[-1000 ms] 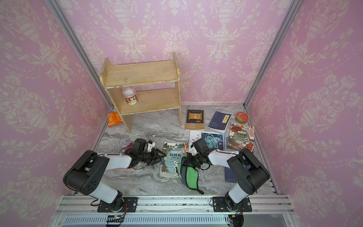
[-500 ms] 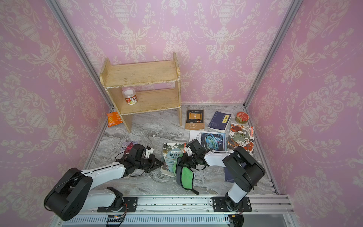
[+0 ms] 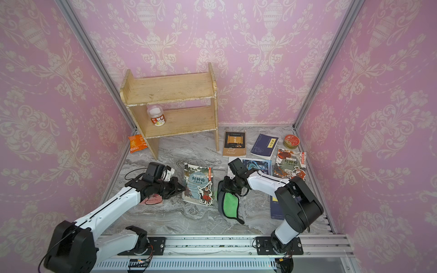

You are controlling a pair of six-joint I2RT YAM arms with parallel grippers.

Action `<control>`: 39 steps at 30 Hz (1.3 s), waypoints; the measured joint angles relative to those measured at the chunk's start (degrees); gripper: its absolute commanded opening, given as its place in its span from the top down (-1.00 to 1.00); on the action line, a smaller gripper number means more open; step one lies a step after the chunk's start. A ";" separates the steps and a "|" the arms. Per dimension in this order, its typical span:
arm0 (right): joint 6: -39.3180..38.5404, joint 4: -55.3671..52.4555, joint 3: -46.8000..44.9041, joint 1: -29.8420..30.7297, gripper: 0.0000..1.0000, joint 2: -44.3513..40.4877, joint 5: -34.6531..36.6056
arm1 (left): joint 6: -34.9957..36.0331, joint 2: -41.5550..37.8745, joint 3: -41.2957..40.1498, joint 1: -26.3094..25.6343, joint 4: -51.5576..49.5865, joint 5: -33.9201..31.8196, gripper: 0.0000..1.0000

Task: Wipe the cover of the book
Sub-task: Wipe the dirt from the cover of the book, then place the book on the book.

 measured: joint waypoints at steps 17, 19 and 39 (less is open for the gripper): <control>-3.48 -9.62 44.44 13.46 1.00 34.21 -1.97 | 18.01 -3.67 18.47 5.22 -33.22 -22.36 1.00; -3.52 -10.82 47.08 13.94 1.00 35.67 -2.40 | 18.51 -4.15 18.82 5.99 -34.56 -23.39 1.00; -2.89 -15.13 59.93 18.12 1.00 43.76 -5.86 | 19.87 0.39 19.74 11.08 -32.39 -27.26 1.00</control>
